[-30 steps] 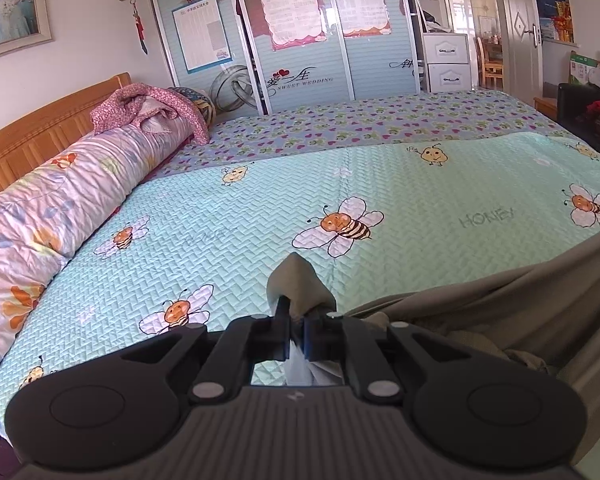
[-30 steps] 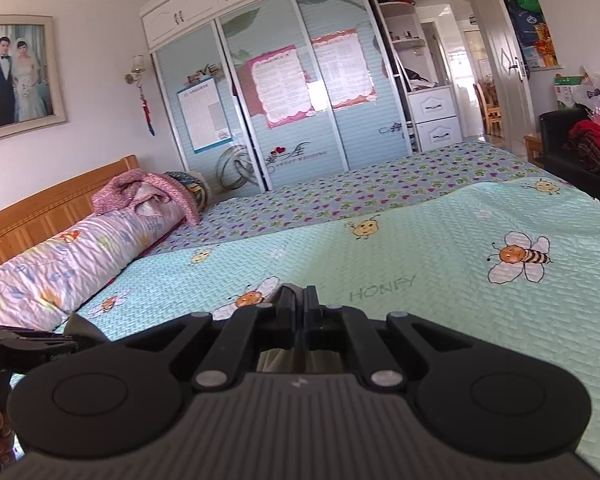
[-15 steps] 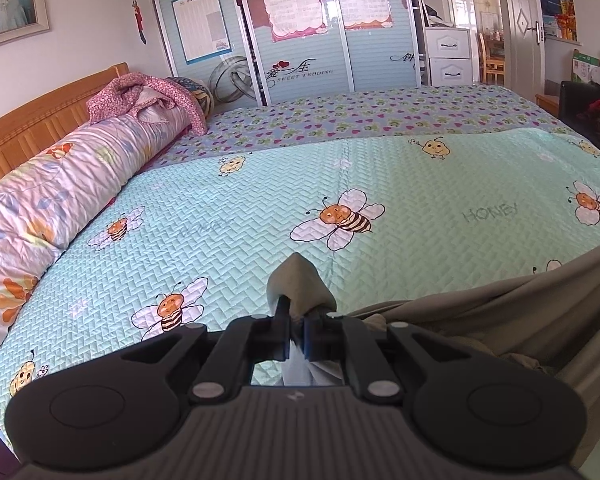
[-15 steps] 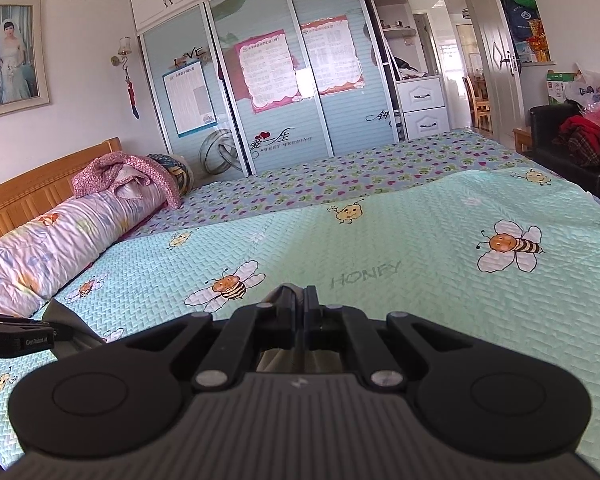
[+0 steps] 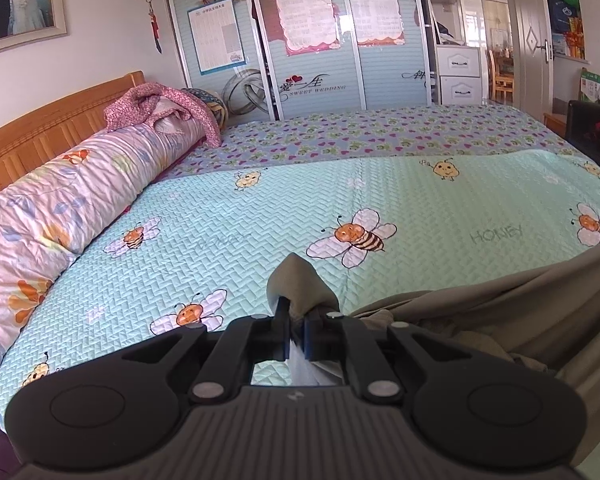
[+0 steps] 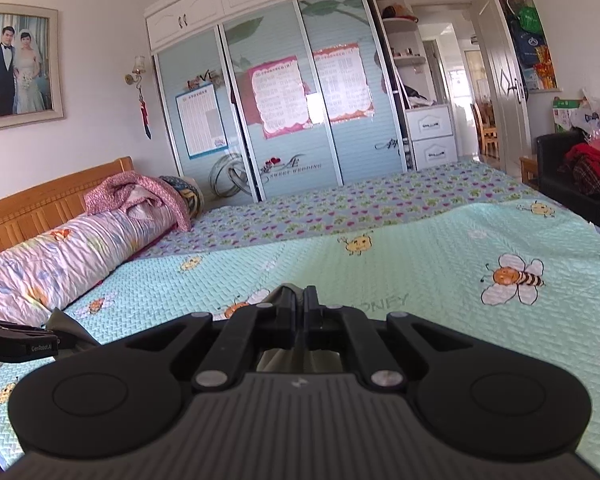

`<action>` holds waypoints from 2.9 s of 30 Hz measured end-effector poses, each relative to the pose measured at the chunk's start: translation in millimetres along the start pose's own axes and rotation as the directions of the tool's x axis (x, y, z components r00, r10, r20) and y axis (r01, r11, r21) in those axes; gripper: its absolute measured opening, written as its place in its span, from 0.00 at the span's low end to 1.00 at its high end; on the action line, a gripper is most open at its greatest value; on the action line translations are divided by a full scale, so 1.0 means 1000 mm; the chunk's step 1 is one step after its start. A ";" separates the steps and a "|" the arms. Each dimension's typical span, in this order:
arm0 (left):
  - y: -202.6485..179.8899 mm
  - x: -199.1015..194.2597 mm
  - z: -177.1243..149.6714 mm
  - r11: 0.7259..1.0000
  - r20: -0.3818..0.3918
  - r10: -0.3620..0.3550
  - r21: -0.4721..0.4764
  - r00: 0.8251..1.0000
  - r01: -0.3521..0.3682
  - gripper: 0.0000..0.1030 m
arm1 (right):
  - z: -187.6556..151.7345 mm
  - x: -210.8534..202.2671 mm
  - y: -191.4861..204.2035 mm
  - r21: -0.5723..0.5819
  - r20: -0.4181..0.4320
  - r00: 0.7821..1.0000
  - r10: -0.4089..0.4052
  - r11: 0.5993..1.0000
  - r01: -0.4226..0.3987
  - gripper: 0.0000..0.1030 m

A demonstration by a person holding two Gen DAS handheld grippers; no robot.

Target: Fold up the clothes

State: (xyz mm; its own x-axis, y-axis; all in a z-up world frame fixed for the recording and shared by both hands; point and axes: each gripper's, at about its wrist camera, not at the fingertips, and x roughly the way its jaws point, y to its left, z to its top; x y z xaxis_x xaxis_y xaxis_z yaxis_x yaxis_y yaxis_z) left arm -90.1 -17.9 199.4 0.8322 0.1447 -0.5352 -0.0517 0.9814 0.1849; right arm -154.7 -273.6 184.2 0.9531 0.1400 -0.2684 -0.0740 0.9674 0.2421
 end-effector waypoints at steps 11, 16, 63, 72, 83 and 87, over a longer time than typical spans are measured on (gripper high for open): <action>0.009 -0.026 0.006 1.000 0.043 -0.007 -0.018 0.999 0.008 0.05 | 0.013 -0.017 0.016 -0.027 0.023 1.000 0.021 0.999 -0.021 0.04; 0.012 -0.026 0.009 1.000 0.050 -0.008 -0.025 0.999 0.010 0.05 | 0.016 -0.021 0.019 -0.033 0.033 0.999 0.023 0.999 -0.022 0.04; 0.113 0.039 -0.092 0.938 -0.170 -0.291 -0.246 0.942 0.245 0.34 | -0.110 0.127 0.079 -0.028 -0.529 0.827 0.193 0.969 -0.244 0.06; 0.119 0.007 -0.088 0.909 -0.070 -0.367 -0.240 0.928 0.341 0.34 | 0.039 0.060 0.079 0.206 -0.253 0.889 0.382 0.919 -0.337 0.06; 0.178 -0.008 -0.109 0.933 -0.106 -0.235 -0.303 0.966 0.194 0.41 | -0.047 0.024 0.192 0.008 -0.600 0.613 0.514 0.770 -0.638 0.16; 0.156 -0.002 -0.113 0.935 -0.124 -0.278 -0.263 0.953 0.238 0.41 | -0.065 0.016 0.141 -0.083 -0.560 0.745 0.363 0.870 -0.486 0.33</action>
State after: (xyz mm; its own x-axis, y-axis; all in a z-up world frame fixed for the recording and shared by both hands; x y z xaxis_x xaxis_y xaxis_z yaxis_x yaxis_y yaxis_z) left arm -162.2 149.6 135.9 0.7388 -0.1190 -0.6633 0.0050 0.9852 -0.1712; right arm -169.1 -121.6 153.1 0.5190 0.5733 -0.6340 -0.5520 0.7911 0.2636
